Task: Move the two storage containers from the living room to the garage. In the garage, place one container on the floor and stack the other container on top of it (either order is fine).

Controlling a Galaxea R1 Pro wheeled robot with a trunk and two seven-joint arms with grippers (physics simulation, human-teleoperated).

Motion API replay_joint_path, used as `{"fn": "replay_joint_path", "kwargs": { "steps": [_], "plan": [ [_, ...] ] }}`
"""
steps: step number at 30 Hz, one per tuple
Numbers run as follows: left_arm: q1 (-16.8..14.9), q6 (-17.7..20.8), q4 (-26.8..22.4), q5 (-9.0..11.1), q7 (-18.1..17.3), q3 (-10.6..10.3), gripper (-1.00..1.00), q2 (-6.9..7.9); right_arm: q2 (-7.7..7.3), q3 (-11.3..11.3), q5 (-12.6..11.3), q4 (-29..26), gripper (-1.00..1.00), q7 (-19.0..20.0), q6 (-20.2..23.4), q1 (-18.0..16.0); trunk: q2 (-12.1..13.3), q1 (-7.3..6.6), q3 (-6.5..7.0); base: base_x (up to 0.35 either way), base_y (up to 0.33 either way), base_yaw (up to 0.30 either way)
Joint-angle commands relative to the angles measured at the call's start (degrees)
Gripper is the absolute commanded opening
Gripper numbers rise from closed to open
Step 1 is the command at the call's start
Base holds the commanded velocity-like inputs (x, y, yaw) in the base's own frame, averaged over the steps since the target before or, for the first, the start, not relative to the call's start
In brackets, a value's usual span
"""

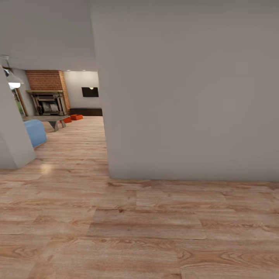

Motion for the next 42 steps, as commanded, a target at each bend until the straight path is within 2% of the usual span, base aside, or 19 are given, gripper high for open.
{"fn": "replay_joint_path", "kwargs": {
  "steps": [1,42],
  "plan": [
    [0.0,0.0,-0.1,0.3,0.0,0.0,1.00,-0.01,0.00,0.4,0.1,0.1,1.00,-0.2,-0.3,-0.1,0.0,0.03,-0.05,0.322,0.000,0.147],
    [0.0,0.1,0.0,0.2,0.0,-0.1,1.00,-0.01,-0.10,0.6,0.5,0.1,1.00,-0.9,-0.3,-0.1,0.0,0.03,-0.05,0.322,0.000,0.268]
  ]
}}
